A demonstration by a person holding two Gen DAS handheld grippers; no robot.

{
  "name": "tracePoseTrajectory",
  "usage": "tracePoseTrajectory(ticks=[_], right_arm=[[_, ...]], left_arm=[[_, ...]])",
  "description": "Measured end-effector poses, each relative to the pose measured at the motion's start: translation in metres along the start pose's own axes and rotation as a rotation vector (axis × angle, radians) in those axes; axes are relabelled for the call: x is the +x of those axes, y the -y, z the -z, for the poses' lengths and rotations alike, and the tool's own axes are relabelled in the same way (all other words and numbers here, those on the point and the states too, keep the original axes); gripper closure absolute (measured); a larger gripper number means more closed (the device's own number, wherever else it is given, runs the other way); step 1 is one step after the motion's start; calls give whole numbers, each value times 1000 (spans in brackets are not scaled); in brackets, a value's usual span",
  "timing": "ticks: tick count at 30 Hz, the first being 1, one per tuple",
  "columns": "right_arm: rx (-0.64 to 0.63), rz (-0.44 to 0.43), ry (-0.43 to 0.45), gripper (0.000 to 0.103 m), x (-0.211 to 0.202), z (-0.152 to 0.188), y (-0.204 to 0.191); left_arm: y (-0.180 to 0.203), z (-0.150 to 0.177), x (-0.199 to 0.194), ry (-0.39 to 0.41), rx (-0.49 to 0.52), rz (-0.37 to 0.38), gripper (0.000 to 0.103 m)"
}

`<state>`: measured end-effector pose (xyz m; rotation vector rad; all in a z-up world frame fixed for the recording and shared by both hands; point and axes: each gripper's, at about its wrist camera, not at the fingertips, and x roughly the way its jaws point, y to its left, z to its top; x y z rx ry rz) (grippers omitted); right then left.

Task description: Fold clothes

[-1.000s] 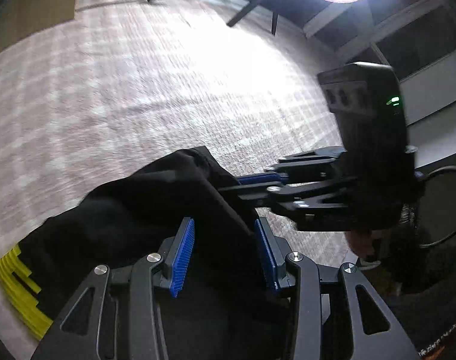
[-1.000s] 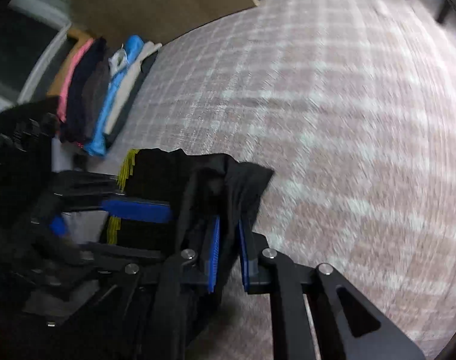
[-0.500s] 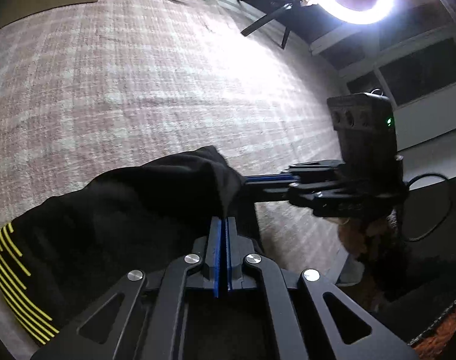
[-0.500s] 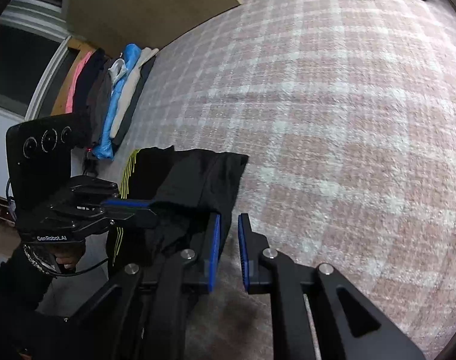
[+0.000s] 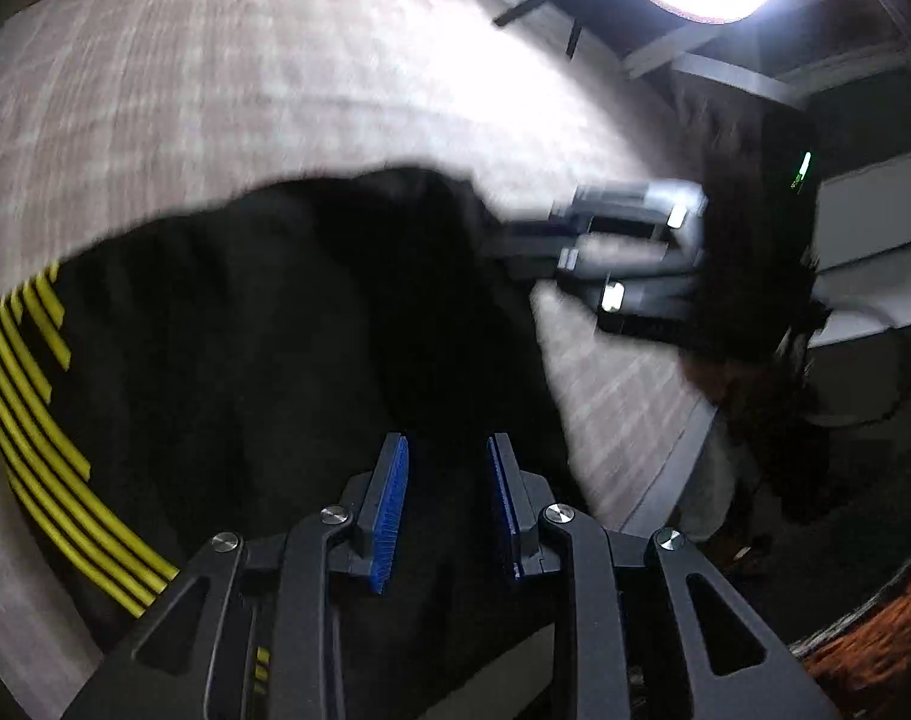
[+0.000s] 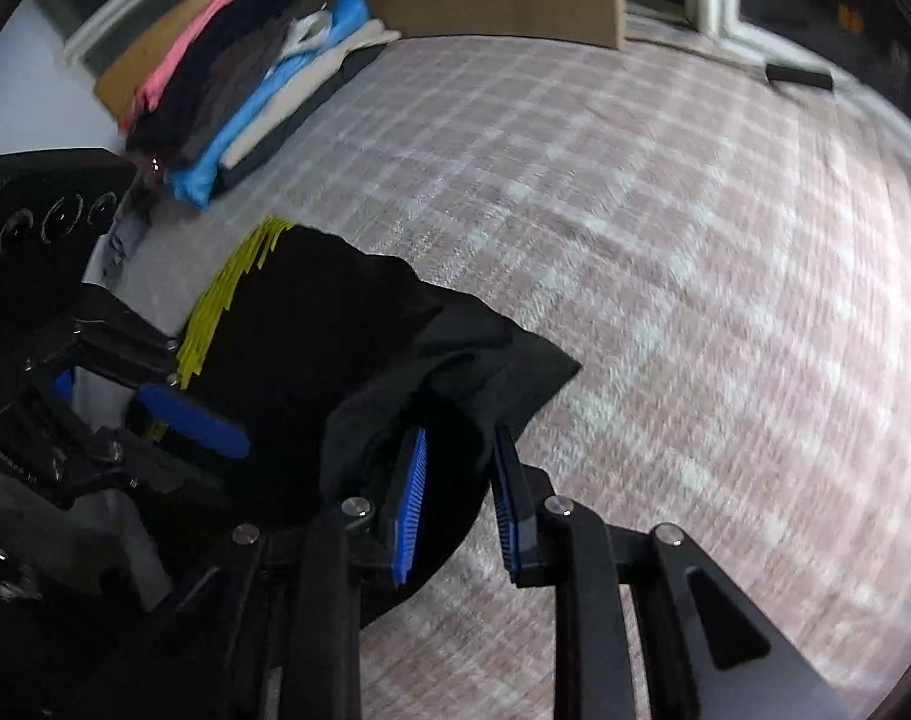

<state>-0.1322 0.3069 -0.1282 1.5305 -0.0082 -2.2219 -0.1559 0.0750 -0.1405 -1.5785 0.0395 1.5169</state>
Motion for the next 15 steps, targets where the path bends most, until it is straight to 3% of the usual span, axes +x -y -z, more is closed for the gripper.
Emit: tracePoseTrajectory(ticks=[1,3,7,9,10,12,15], right_arm=[[7,24,-2,82,2,-2,3],[65,39,-5,97,4,-2,18],[328,-96,25,97,-2,14,66],[390,-180,23,97,-1,21,75],[401,-183,18,95,-3,23,77],[405,-145,27,71,-15,27,78],[390,-94,76,67,-38,28,72]], left_arm=[[-2,4,3,-10,6,-17,78],[-6,11,8,-23,13,-45,78],[-9,19,14,8,39,-38,78],[-10,21,14,19,50,-32,78],[-10,22,13,22,51,-28,78],[-8,23,13,14,59,-36,78],[-2,27,10,20,76,-38,78]])
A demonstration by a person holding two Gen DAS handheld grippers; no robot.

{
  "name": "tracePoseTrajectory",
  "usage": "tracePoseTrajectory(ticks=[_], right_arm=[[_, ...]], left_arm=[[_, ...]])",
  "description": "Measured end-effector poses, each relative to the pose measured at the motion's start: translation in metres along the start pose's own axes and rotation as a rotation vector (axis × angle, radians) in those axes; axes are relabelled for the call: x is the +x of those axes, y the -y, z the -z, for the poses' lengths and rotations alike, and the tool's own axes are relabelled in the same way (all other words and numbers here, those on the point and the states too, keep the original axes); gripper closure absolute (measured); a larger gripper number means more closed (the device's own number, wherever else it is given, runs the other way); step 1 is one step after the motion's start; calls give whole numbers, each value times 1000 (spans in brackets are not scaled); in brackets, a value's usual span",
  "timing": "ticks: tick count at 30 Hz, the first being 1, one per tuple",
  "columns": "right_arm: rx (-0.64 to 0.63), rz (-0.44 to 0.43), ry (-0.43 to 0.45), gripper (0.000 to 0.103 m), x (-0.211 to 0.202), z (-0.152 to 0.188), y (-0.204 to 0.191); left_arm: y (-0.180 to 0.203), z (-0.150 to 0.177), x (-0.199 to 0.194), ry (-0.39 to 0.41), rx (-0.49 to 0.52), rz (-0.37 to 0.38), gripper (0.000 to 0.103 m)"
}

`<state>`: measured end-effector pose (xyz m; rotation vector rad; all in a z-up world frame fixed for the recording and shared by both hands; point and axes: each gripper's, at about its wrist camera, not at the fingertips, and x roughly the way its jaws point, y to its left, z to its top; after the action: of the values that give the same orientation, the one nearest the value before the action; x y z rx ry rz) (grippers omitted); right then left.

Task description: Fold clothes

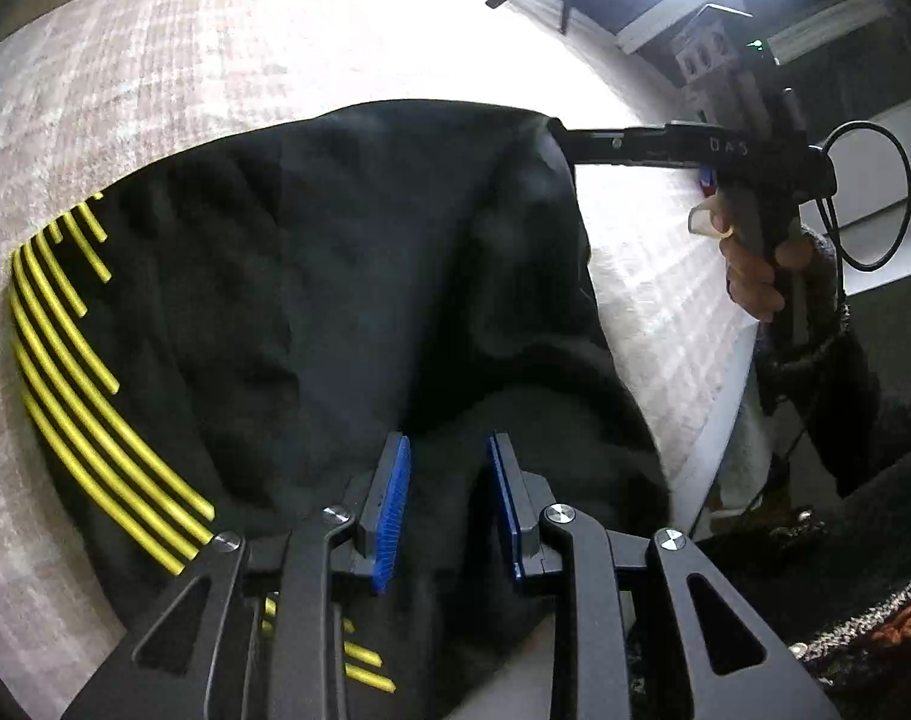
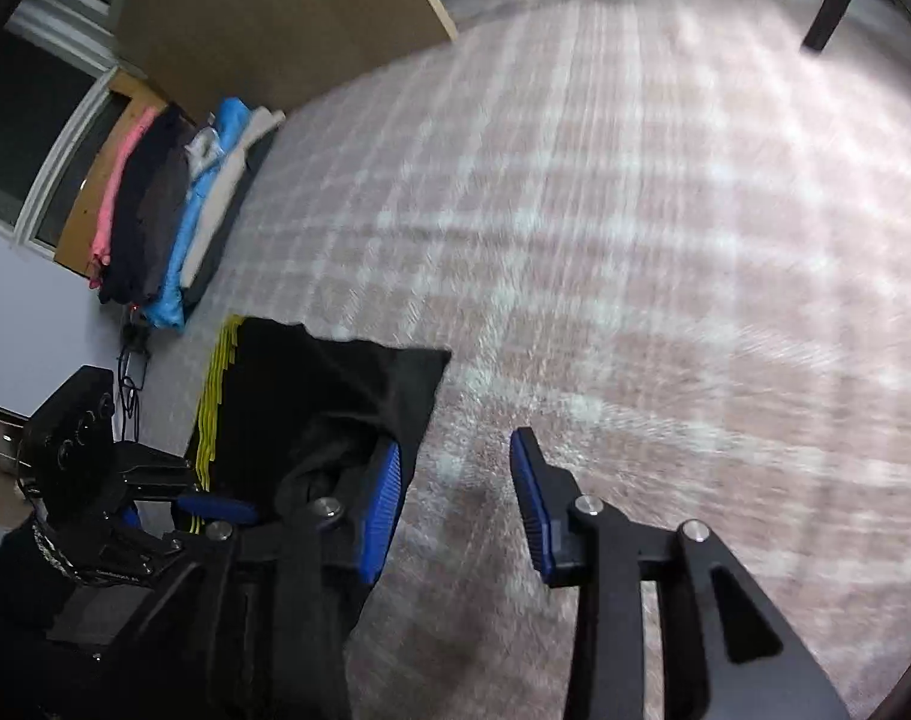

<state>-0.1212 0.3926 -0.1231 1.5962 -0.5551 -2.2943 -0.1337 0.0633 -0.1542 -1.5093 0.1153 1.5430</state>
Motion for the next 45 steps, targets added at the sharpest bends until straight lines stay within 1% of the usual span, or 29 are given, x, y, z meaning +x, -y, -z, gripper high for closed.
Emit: tracePoseTrajectory(ticks=[1,3,5,7,8,10,11,13,14,16,18,20,22,23,24,25,26,27,28,30,31,32,34,35,36,37,40,41,45], right_arm=[[-11,6,24,67,-7,0,-7],[-56,-34,60,67,-12,-2,-30],[-101,-69,46,67,-3,-4,-52],[-143,-15,-5,67,13,-3,-60],[-148,20,-29,67,21,0,-55],[-153,83,-74,67,36,4,-45],[-133,88,-84,72,39,5,-37],[-100,97,-72,73,28,4,-33],[-97,106,-50,70,18,4,-37],[-122,65,-9,70,-8,11,-53],[-129,13,-7,68,-24,22,-66],[-116,-57,-31,66,-27,44,-81],[-110,-104,-86,66,-13,69,-97],[-113,-94,-114,66,-2,79,-100],[-115,-85,-142,66,9,89,-103],[-117,-74,-167,66,19,99,-105],[-119,-61,-185,66,25,108,-107],[-127,-44,-199,66,29,116,-109],[-151,-18,-203,66,26,123,-113],[-158,-19,-223,66,16,125,-116],[-142,-37,-209,66,5,121,-114],[-125,-42,-163,66,-9,114,-111],[-102,1,-64,57,-33,94,-102],[-89,38,-19,47,-40,84,-97],[-73,68,34,42,-47,72,-91],[-53,83,86,41,-50,57,-82],[9,82,111,41,-37,24,-65],[-2,94,96,41,-28,17,-65],[-50,147,33,41,9,-11,-63]], left_arm=[[2,2,-3,9,3,8,78],[6,1,6,18,-1,7,78],[3,4,7,13,-16,1,78],[0,8,8,7,-31,-6,78],[0,10,3,18,-33,-10,78],[-5,14,-15,71,-50,-38,78],[-9,18,-23,93,-70,-43,78],[-18,28,-42,129,-109,-60,78],[-22,34,-51,145,-126,-75,78],[-22,48,-62,152,-141,-85,78],[-18,60,-65,146,-139,-80,78],[-9,67,-58,138,-118,-67,78],[-6,74,-46,136,-100,-33,78],[-3,77,-40,130,-89,-15,78],[0,77,-31,120,-73,-14,74],[0,80,-21,91,-50,-34,71],[-2,85,-15,47,-36,-69,72],[-4,90,-9,2,-24,-106,78],[-5,92,-12,3,-27,-101,77],[-5,91,-23,18,-37,-93,77],[-5,89,-29,27,-42,-95,76],[-5,84,-41,64,-36,-96,74],[-8,69,-55,112,-35,-134,54],[-14,58,-62,136,-30,-161,50],[-20,47,-68,160,-26,-188,47],[-24,40,-71,171,-23,-202,47],[-42,3,-53,183,-35,-250,47],[-49,-9,-48,184,-40,-264,47],[-67,-35,-32,153,1,-322,48]])
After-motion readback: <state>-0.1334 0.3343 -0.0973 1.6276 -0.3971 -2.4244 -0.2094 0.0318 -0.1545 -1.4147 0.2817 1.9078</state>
